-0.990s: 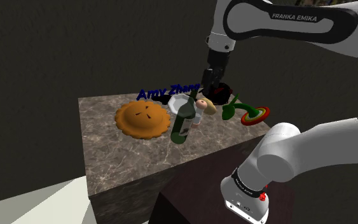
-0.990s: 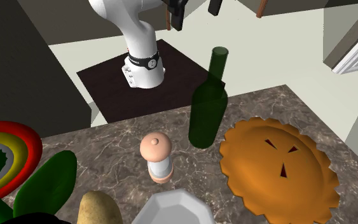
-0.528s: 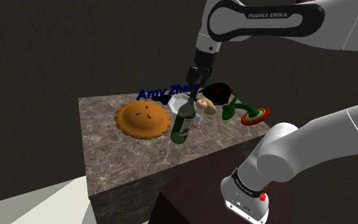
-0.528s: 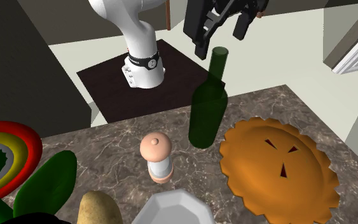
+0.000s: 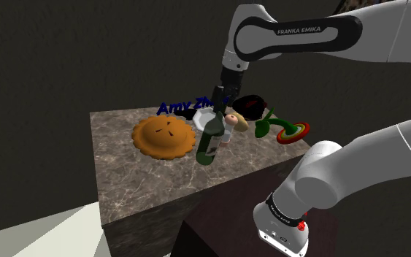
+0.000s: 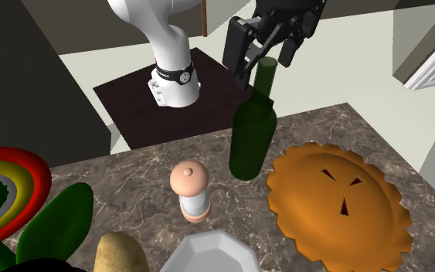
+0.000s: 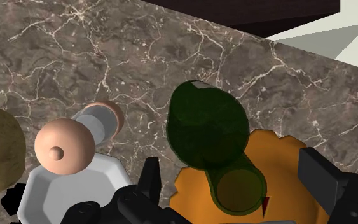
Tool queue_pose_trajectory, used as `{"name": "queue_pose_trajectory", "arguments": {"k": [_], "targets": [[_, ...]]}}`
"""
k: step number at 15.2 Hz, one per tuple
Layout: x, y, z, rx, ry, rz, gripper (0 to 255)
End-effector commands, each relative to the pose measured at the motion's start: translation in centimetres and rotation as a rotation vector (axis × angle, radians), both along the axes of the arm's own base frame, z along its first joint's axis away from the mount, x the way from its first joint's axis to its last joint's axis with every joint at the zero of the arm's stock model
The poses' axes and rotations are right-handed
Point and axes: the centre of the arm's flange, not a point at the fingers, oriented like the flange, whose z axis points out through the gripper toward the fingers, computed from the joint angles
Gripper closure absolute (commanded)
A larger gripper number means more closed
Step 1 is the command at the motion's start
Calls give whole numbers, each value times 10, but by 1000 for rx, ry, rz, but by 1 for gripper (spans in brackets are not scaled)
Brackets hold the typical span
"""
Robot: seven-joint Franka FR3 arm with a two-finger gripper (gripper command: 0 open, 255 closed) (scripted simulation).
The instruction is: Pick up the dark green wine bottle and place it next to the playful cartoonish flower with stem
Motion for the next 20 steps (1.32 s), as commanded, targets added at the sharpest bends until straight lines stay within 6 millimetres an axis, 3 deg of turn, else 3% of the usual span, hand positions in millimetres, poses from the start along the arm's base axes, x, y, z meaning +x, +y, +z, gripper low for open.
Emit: {"name": "queue_pose_trajectory", "arguments": {"k": [1,5,6,15,20], "targets": [[0,0,-1,0,0,0,0],[0,0,-1,0,0,0,0],[0,0,-1,0,0,0,255],[0,0,-1,0,0,0,255],[0,0,26,0,0,0,255]]}}
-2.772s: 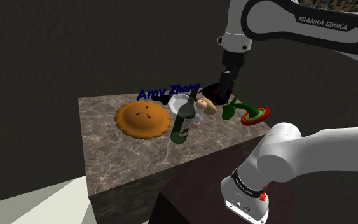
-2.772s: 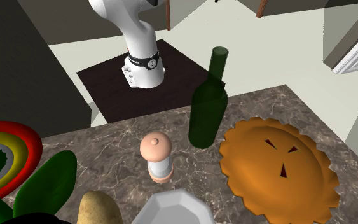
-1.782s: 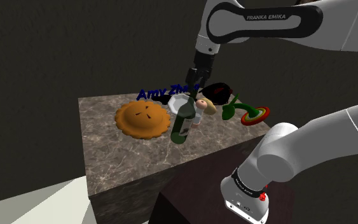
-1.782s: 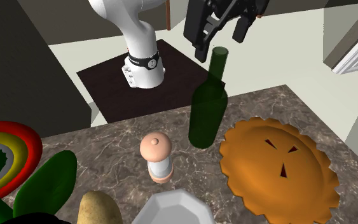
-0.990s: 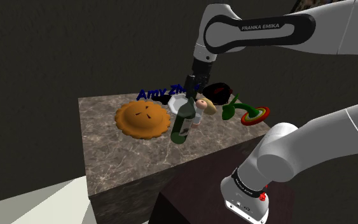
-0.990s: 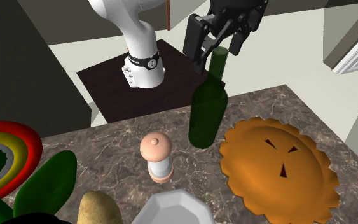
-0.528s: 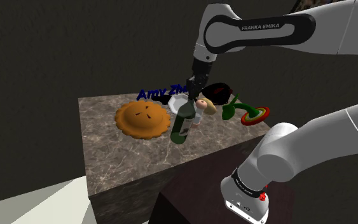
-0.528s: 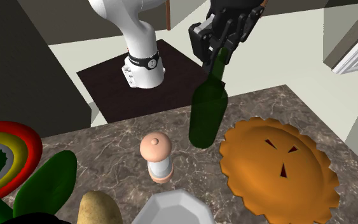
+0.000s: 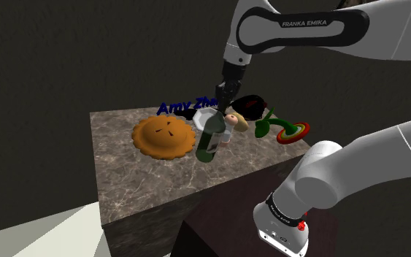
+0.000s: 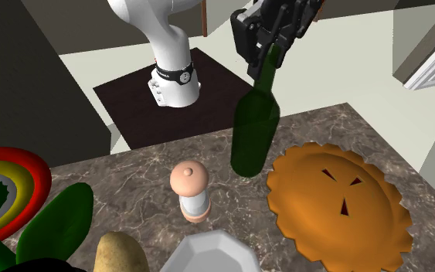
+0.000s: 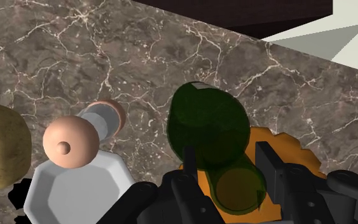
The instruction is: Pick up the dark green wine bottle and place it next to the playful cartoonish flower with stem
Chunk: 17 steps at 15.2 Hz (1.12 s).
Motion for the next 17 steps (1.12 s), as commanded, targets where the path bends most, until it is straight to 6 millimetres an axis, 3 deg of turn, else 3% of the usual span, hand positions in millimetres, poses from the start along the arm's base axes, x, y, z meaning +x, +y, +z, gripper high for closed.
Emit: {"name": "queue_pose_trajectory", "arguments": {"k": [1,17], "targets": [[0,-1,11,0,0,0,255],[0,-1,96,0,0,0,255]]}}
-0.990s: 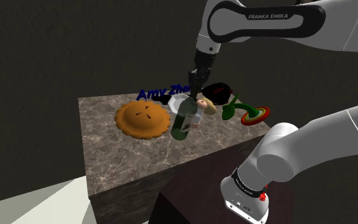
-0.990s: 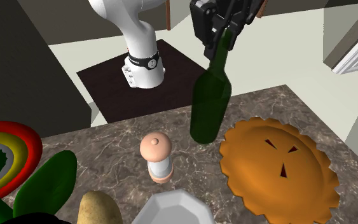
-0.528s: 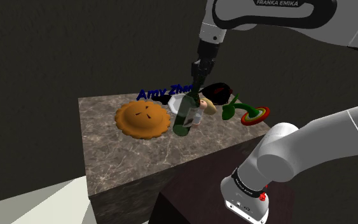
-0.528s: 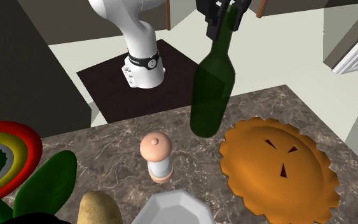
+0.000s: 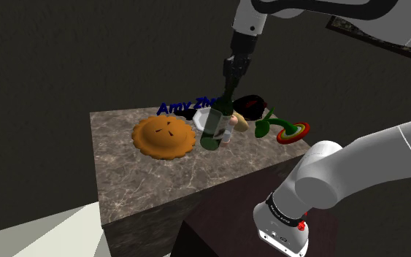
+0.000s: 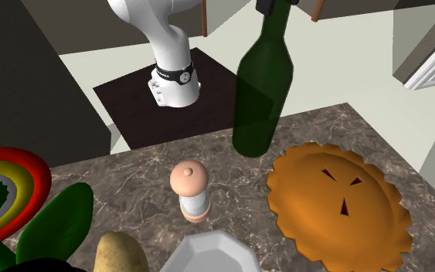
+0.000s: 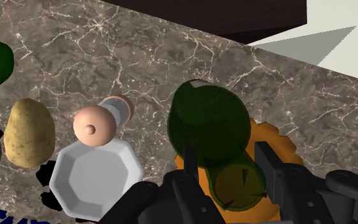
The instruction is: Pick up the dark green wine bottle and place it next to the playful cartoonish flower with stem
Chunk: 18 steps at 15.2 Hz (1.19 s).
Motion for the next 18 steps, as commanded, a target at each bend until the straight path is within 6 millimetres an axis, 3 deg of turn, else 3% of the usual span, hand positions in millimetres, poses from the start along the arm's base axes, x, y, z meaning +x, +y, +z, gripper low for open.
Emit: {"name": "queue_pose_trajectory", "arguments": {"k": [1,18], "targets": [[0,0,12,0,0,0,255],[0,0,101,0,0,0,255]]}}
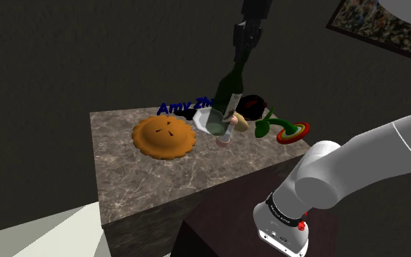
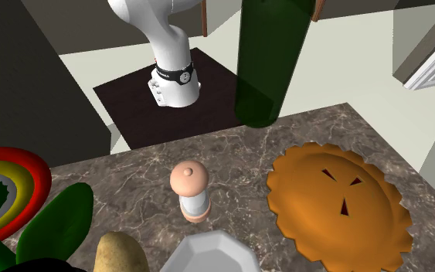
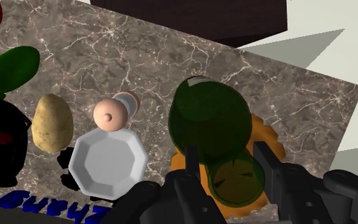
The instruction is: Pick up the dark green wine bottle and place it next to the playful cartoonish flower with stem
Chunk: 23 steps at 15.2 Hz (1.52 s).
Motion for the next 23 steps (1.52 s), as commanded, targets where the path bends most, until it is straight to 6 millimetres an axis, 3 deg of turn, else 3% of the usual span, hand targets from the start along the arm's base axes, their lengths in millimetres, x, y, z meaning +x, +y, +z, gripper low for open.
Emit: {"name": "queue_pose_trajectory", "arguments": {"k": [1,23], "targets": [[1,0,11,0,0,0,255],[1,0,127,0,0,0,255]]}}
